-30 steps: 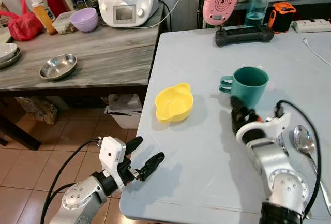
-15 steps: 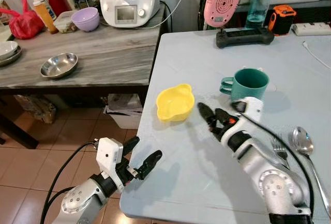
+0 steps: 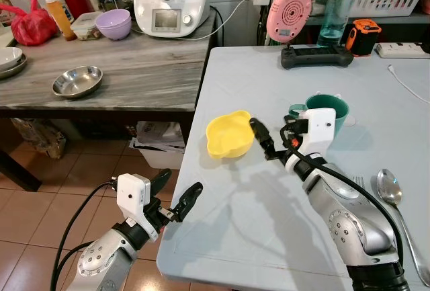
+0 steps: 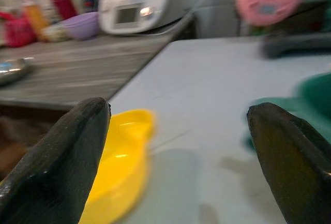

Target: Setting the table

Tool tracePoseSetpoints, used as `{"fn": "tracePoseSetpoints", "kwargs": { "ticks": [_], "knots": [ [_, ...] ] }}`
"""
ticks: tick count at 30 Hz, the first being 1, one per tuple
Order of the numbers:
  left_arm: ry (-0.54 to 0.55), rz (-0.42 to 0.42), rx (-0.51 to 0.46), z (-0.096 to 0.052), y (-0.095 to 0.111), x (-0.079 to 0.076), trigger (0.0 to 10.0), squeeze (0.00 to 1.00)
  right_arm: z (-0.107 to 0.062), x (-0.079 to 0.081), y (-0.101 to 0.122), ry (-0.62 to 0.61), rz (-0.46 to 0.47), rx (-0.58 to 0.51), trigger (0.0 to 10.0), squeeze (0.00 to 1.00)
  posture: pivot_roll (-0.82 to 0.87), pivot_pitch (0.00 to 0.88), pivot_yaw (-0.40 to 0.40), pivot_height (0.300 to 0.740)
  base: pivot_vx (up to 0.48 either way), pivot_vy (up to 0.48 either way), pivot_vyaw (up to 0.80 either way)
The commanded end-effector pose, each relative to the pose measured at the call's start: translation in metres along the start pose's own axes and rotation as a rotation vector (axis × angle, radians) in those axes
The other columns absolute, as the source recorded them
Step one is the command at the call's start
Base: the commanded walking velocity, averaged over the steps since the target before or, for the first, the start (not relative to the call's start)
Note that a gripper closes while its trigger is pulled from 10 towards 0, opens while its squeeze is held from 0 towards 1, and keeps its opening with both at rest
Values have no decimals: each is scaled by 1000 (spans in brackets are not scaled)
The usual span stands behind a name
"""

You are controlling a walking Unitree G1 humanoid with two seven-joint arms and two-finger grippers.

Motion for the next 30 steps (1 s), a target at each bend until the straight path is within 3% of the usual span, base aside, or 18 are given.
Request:
{"fn": "tracePoseSetpoints", "kwargs": {
  "ticks": [1, 4, 9, 16, 21, 30],
  "knots": [
    [23, 14, 2, -3, 1, 5, 10000, 0, 2, 0, 4, -11, -34, -25, 10000, 1000, -90, 60, 88, 740, 0, 0, 0],
    [20, 15, 4, -2, 0, 5, 10000, 0, 3, -5, 9, -56, -123, -65, 10000, 1000, -97, 65, 95, 740, 0, 0, 0],
    [12, 15, 4, 0, 2, 4, 10000, 0, 11, -7, 18, -78, -182, -110, 10000, 1000, -103, 68, 106, 740, 0, 0, 0],
    [19, 18, 5, 1, 2, 5, 10000, 0, 18, 12, 14, 47, -153, -101, 10000, 1000, -92, 69, 107, 740, 0, 0, 0],
    [140, 5, -65, 3, 13, 18, 10000, 0, 19, 35, 11, 185, -137, -102, 10000, 1000, -81, 71, 99, 740, 0, 0, 0],
    [188, -71, -143, 14, 29, 25, 10000, 0, 10, 37, 3, 222, -138, -83, 10000, 1000, -76, 75, 90, 740, 0, 0, 0]
  ]
}}
Point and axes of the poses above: a point about 5 cm out from each wrist's last joint towards the gripper, its own z axis pointing out of the wrist towards the gripper, its own y axis along the axis of the wrist's last joint, x = y × z, the point moved 1 cm from there along z, pointing out of the wrist towards the gripper, and after that the axes turned 3 degrees about z, right-handed, at the moved point
